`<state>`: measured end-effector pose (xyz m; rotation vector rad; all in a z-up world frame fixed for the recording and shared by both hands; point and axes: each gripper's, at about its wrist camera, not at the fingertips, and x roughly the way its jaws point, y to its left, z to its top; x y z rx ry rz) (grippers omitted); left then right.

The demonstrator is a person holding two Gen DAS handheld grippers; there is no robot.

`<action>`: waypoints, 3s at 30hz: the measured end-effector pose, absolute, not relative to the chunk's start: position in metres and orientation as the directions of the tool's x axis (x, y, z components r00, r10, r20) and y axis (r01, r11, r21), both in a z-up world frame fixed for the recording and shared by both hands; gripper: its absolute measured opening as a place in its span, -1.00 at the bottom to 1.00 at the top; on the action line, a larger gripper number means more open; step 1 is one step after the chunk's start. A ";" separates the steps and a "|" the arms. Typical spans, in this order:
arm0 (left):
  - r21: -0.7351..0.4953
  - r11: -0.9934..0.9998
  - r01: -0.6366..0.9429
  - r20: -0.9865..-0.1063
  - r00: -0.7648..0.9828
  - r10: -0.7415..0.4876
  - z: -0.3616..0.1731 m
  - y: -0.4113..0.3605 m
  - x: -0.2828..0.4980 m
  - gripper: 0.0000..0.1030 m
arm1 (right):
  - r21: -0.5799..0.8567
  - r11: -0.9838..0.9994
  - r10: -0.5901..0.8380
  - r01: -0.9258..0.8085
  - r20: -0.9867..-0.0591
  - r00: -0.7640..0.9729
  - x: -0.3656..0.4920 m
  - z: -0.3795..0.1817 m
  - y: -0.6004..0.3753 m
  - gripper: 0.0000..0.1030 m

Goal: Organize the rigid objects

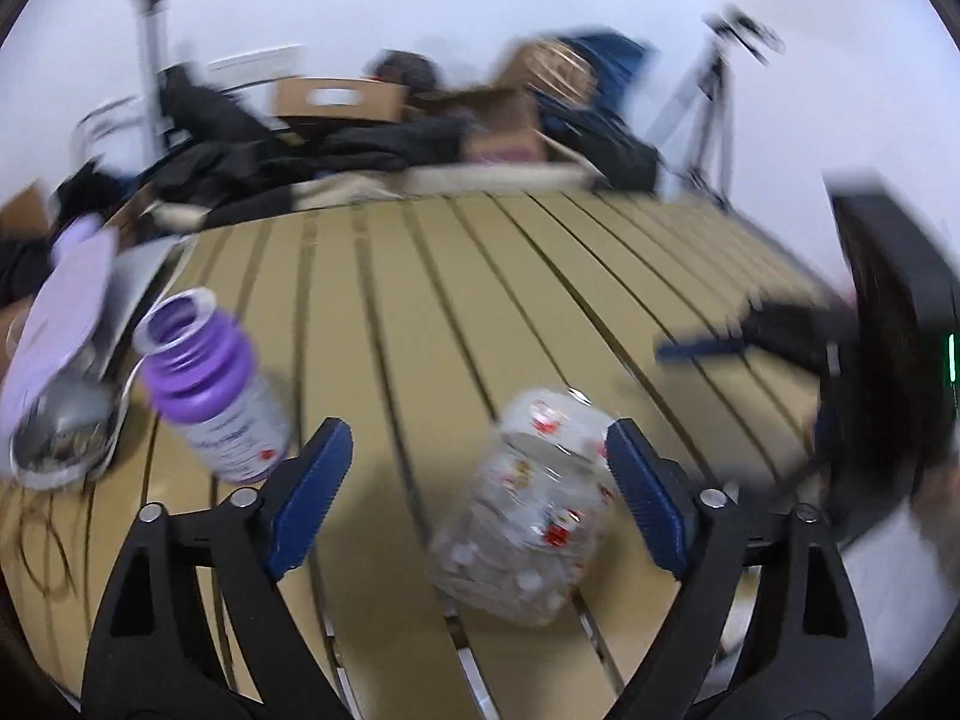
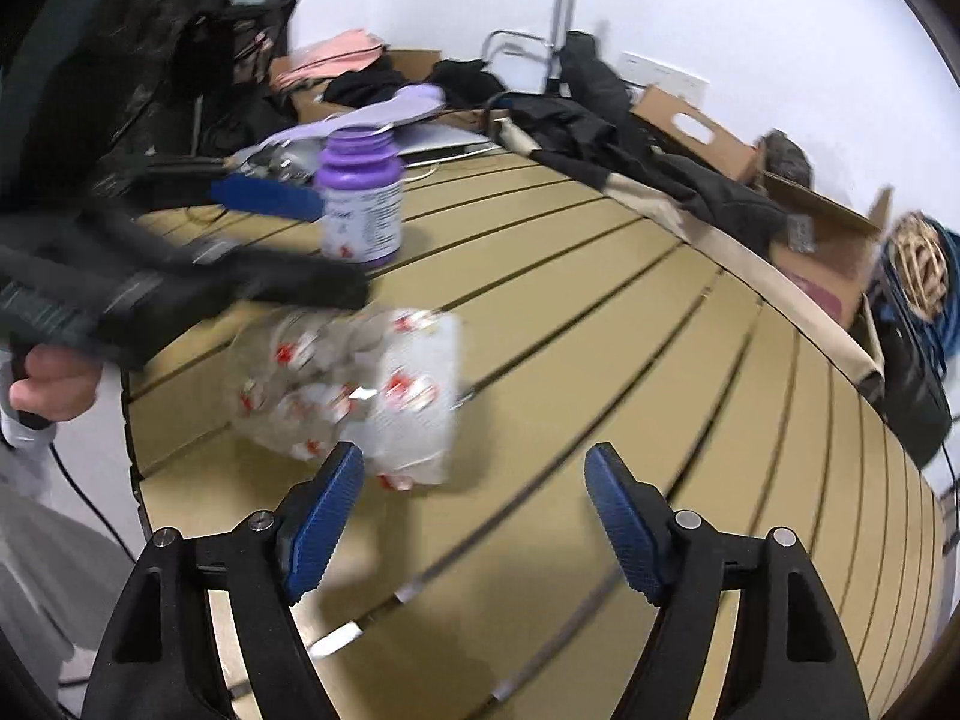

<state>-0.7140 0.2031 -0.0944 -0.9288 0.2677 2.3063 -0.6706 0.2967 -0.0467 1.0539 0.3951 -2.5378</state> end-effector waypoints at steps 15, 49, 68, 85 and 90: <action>-0.002 -0.727 -0.687 -0.808 -0.428 0.406 -0.118 0.237 -0.740 0.18 | 0.106 -0.965 -0.240 0.238 -0.720 -0.651 -0.691 -0.020 0.351 0.57; 0.010 -0.673 -0.740 -0.484 -0.592 0.644 -0.006 0.235 -0.789 0.18 | 0.842 -0.482 -0.791 0.244 -0.297 -0.535 -0.805 0.012 0.371 0.35; 0.237 -0.816 -0.527 -0.437 -0.808 0.395 -0.006 0.205 -0.830 0.85 | 0.279 -0.935 -0.350 0.217 -0.648 -0.677 -0.830 0.053 0.306 0.29; 0.079 -0.878 -0.472 -0.642 -0.698 0.317 -0.070 0.169 -0.813 0.86 | 0.161 -0.957 -0.280 0.241 -0.730 -0.623 -0.843 -0.008 0.272 0.34; 0.107 -0.901 -0.421 -0.667 -0.702 0.250 -0.093 0.174 -0.811 0.85 | 0.065 -0.974 -0.189 0.217 -0.762 -0.619 -0.843 -0.041 0.257 0.37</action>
